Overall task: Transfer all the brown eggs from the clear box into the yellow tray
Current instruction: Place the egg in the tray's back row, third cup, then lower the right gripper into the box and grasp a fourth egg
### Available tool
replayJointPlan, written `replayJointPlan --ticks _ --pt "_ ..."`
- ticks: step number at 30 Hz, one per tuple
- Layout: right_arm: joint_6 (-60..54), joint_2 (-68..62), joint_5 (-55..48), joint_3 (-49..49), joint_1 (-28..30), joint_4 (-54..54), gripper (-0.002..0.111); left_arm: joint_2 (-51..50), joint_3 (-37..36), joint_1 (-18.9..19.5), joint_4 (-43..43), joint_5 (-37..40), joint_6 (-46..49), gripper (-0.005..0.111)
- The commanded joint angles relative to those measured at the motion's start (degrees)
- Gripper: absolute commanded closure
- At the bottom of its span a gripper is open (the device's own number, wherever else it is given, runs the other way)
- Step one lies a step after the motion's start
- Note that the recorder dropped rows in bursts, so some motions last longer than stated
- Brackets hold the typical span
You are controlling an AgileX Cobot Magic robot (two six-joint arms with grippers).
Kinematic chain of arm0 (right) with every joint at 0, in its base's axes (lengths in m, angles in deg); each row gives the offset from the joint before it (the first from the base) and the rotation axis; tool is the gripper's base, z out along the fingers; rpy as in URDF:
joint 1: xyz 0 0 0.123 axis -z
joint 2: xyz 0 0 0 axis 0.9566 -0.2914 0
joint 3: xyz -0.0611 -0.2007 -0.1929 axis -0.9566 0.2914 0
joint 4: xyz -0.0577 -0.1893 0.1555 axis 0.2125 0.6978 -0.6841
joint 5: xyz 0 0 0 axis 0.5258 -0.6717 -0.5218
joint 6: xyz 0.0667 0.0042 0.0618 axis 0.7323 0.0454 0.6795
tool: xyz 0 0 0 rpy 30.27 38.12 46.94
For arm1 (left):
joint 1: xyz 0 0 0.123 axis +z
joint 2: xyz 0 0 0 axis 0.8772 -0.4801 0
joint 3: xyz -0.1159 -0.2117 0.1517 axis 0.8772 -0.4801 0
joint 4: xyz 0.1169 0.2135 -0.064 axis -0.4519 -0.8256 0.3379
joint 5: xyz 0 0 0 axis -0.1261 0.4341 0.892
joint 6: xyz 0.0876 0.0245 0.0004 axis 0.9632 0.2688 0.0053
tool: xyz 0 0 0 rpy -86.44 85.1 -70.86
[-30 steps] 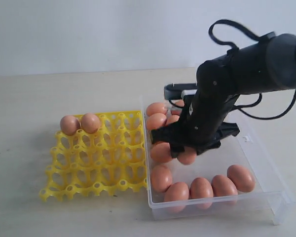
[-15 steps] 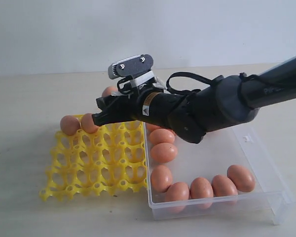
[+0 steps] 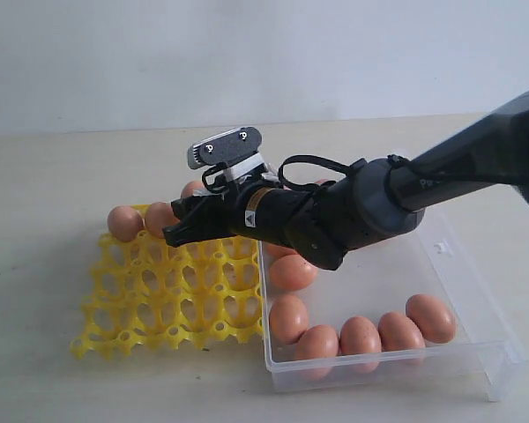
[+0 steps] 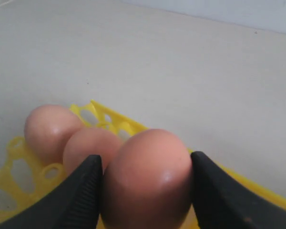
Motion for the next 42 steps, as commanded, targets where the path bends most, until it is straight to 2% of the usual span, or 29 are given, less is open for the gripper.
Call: replayJointPlan --ticks 1,5,7,17,19,22,25,27,28,29,32,34,38,42 --pt "-3.6 -0.9 0.8 -0.4 0.1 0.1 0.108 -0.2 0.3 -0.3 0.3 -0.2 0.0 0.107" --pt "-3.6 -1.4 0.8 -0.4 0.1 0.2 0.107 -0.2 0.3 -0.3 0.3 -0.2 0.0 0.107" --pt "-3.6 -1.5 0.5 -0.4 0.1 0.2 0.102 -0.2 0.3 -0.3 0.3 -0.2 0.0 0.107" --pt "-3.6 -1.5 0.4 -0.4 0.1 0.4 0.049 -0.2 0.3 -0.3 0.3 -0.2 -0.2 0.107" --pt "-3.7 -0.8 0.1 -0.4 0.1 0.4 0.047 -0.2 0.3 -0.3 0.3 -0.2 -0.2 0.107" --pt "-6.1 1.2 -2.0 -0.4 0.3 0.4 0.047 -0.2 0.3 -0.3 0.3 -0.2 -0.2 0.107" --pt "-6.3 8.5 -11.2 -0.4 0.3 0.4 0.049 -0.2 0.3 -0.3 0.3 -0.2 -0.1 0.107" --pt "-6.5 16.7 -22.1 -0.4 0.3 0.4 0.058 -0.2 0.3 -0.3 0.3 -0.2 -0.1 0.107" --pt "-6.5 22.9 -31.9 -0.4 0.9 -0.2 0.068 -0.2 0.3 -0.3 0.3 -0.2 -0.1 0.107" --pt "-6.5 26.0 -37.4 -0.4 1.2 -0.4 0.074 -0.2 0.3 -0.3 0.3 -0.2 -0.2 0.107" --pt "-20.6 34.7 -66.4 -0.4 2.8 9.1 0.108 -0.2 0.3 -0.3 0.3 -0.2 -0.2 0.107" --pt "-31.1 34.7 -79.8 -0.3 3.0 5.1 0.108 -0.2 0.3 -0.3 0.3 -0.2 -0.2 0.107" --pt "-32.6 32.5 -79.2 -0.3 3.0 -7.8 0.108 -0.2 0.3 -0.3 0.3 -0.2 0.0 0.107" --pt "-26.5 29.8 -73.4 -0.3 3.0 -10.8 0.102 -0.2 0.3 -0.3 0.3 -0.2 0.0 0.107"
